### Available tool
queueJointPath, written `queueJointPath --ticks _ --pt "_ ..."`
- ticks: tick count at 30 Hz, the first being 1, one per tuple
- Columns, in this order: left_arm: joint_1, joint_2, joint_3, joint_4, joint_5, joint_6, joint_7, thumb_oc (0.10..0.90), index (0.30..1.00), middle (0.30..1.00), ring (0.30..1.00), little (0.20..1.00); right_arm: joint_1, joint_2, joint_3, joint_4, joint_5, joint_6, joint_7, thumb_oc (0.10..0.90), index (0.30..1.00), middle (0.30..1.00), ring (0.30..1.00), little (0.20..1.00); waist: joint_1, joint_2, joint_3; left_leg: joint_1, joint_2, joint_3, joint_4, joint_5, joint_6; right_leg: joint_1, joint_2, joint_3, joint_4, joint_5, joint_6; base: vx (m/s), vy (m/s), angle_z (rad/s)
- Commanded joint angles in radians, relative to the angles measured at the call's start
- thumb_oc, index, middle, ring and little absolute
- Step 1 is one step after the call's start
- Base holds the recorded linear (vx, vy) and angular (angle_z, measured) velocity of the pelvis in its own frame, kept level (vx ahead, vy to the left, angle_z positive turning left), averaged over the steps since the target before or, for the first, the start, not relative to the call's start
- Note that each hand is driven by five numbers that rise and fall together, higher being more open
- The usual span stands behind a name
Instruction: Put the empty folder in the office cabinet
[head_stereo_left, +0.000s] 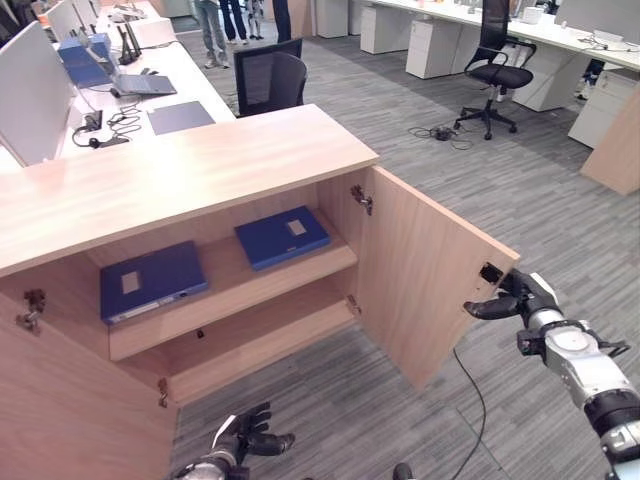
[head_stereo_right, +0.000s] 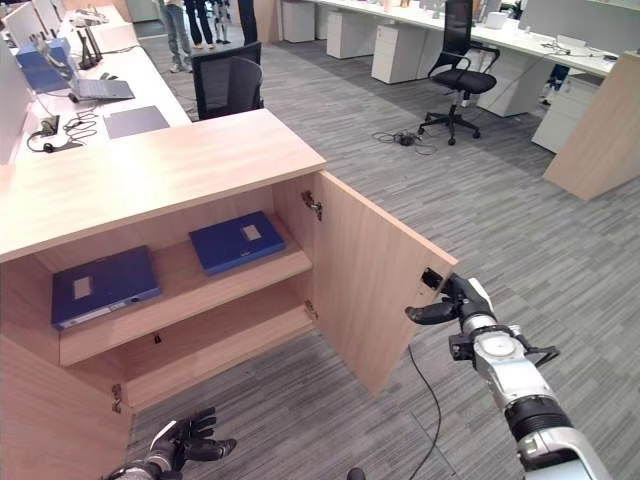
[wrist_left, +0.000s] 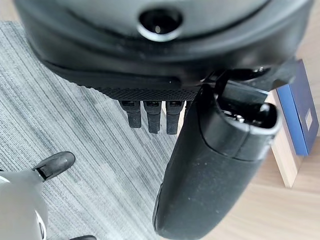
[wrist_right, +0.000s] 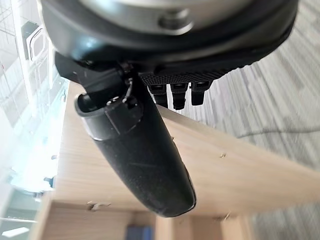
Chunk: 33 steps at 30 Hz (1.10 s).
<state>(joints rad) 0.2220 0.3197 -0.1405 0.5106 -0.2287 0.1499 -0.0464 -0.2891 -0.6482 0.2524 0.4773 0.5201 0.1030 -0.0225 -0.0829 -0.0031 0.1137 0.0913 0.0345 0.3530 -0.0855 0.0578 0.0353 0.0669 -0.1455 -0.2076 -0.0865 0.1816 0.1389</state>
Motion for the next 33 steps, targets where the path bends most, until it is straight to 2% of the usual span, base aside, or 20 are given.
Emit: queueJointPath --ticks 1,3,8,14,17,21,23,25,26,28,29,30,33 --pt "-0.099 0.037 -0.014 -0.093 0.005 -0.074 -0.010 0.800 0.900 0.900 0.900 0.900 -0.152 0.204 0.173 -0.116 0.085 -0.081 0.194 0.800 0.900 0.900 0.900 0.900 0.104 -0.015 0.005 0.033 -0.071 -0.028 0.043 -0.190 0.043 -0.068 0.013 -0.034 0.105 -0.114 -0.004 -0.03 0.042 -0.20" --pt "-0.107 0.034 -0.013 -0.079 0.007 -0.078 -0.005 0.800 0.900 0.900 0.900 0.900 -0.128 0.256 0.208 -0.096 0.071 -0.075 0.211 0.800 0.900 0.900 0.900 0.900 0.110 -0.017 0.007 0.028 -0.073 -0.033 0.045 -0.189 0.045 -0.072 0.009 -0.037 0.110 -0.110 -0.003 -0.03 0.045 -0.10" --pt "-0.078 0.049 0.019 -0.105 0.018 -0.079 -0.008 0.800 0.900 0.900 0.900 0.900 -0.108 0.293 0.272 -0.070 -0.041 -0.054 0.237 0.800 0.900 0.900 0.900 0.900 0.133 -0.020 0.015 0.018 -0.079 -0.052 0.051 -0.187 0.052 -0.080 -0.006 -0.053 0.129 -0.102 0.003 -0.03 0.047 0.05" --pt "-0.014 0.065 0.069 -0.144 0.028 -0.082 -0.007 0.800 0.900 0.900 0.900 0.900 -0.106 0.353 0.351 -0.042 -0.103 -0.023 0.283 0.800 0.900 0.900 0.900 0.900 0.185 -0.022 0.029 0.003 -0.093 -0.086 0.063 -0.188 0.064 -0.087 -0.034 -0.084 0.161 -0.097 0.012 -0.03 0.048 0.22" --pt "-0.004 0.070 0.078 -0.156 0.031 -0.081 -0.008 0.800 0.900 0.900 0.900 0.900 -0.107 0.368 0.369 -0.037 -0.116 -0.016 0.296 0.800 0.900 0.900 0.900 0.900 0.198 -0.020 0.034 -0.004 -0.100 -0.102 0.069 -0.188 0.071 -0.096 -0.049 -0.092 0.192 -0.098 0.014 -0.04 0.067 0.52" --pt "0.015 0.076 0.091 -0.187 0.034 -0.079 -0.012 0.800 0.900 0.900 0.900 0.900 -0.107 0.403 0.395 -0.025 -0.138 -0.009 0.307 0.800 0.900 0.900 0.900 0.900 0.230 -0.004 0.046 -0.010 -0.116 -0.151 0.074 -0.183 0.089 -0.116 -0.096 -0.112 0.292 -0.100 0.018 -0.03 0.069 0.52" --pt "0.013 0.083 0.090 -0.199 0.047 -0.075 -0.015 0.800 0.900 0.900 0.900 0.900 -0.092 0.414 0.394 -0.026 -0.147 -0.013 0.305 0.800 0.900 0.900 0.900 0.900 0.248 0.010 0.049 -0.010 -0.129 -0.213 0.067 -0.169 0.092 -0.130 -0.119 -0.115 0.367 -0.102 0.010 -0.03 0.055 0.69" --pt "0.024 0.083 0.092 -0.210 0.049 -0.074 -0.018 0.800 0.900 0.900 0.900 0.900 -0.074 0.411 0.390 -0.029 -0.156 -0.017 0.303 0.800 0.900 0.900 0.900 0.900 0.244 0.017 0.052 -0.006 -0.132 -0.255 0.055 -0.156 0.091 -0.153 -0.107 -0.084 0.393 -0.109 -0.003 -0.01 0.002 0.92" --pt "0.024 0.083 0.092 -0.210 0.049 -0.074 -0.018 0.800 0.900 0.900 0.900 0.900 -0.073 0.411 0.390 -0.029 -0.156 -0.017 0.303 0.800 0.900 0.900 0.900 0.900 0.244 0.017 0.051 -0.006 -0.132 -0.256 0.055 -0.156 0.091 -0.153 -0.108 -0.084 0.394 -0.109 -0.003 0.01 -0.006 1.26" --pt "0.028 0.084 0.092 -0.218 0.051 -0.077 -0.021 0.800 0.900 0.900 0.900 0.900 -0.062 0.398 0.365 0.007 -0.166 -0.025 0.280 0.800 0.900 0.900 0.900 0.900 0.238 0.029 0.053 -0.008 -0.131 -0.320 0.059 -0.145 0.086 -0.194 -0.057 -0.027 0.382 -0.158 -0.025 0.02 -0.027 0.98" --pt "0.028 0.084 0.092 -0.218 0.051 -0.077 -0.021 0.800 0.900 0.900 0.900 0.900 -0.062 0.398 0.365 0.007 -0.166 -0.025 0.280 0.800 0.900 0.900 0.900 0.900 0.238 0.029 0.053 -0.009 -0.131 -0.320 0.059 -0.145 0.086 -0.195 -0.057 -0.027 0.381 -0.158 -0.025 0.05 -0.071 0.74" --pt "0.027 0.083 0.081 -0.221 0.047 -0.078 -0.028 0.800 0.900 0.900 0.900 0.900 -0.008 0.353 0.317 0.018 -0.206 -0.032 0.264 0.800 0.900 0.900 0.900 0.900 0.211 0.028 0.067 -0.010 -0.148 -0.382 0.096 -0.154 0.077 -0.214 -0.001 0.058 0.328 -0.179 -0.022 0.05 -0.079 0.83" --pt "0.026 0.079 0.071 -0.216 0.058 -0.078 -0.041 0.800 0.900 0.900 0.900 0.900 0.090 0.292 0.236 0.017 -0.263 -0.029 0.258 0.800 0.900 0.900 0.900 0.900 0.164 0.023 0.082 -0.022 -0.174 -0.472 0.135 -0.166 0.070 -0.260 0.065 0.163 0.289 -0.165 -0.008 0.08 -0.094 1.34"
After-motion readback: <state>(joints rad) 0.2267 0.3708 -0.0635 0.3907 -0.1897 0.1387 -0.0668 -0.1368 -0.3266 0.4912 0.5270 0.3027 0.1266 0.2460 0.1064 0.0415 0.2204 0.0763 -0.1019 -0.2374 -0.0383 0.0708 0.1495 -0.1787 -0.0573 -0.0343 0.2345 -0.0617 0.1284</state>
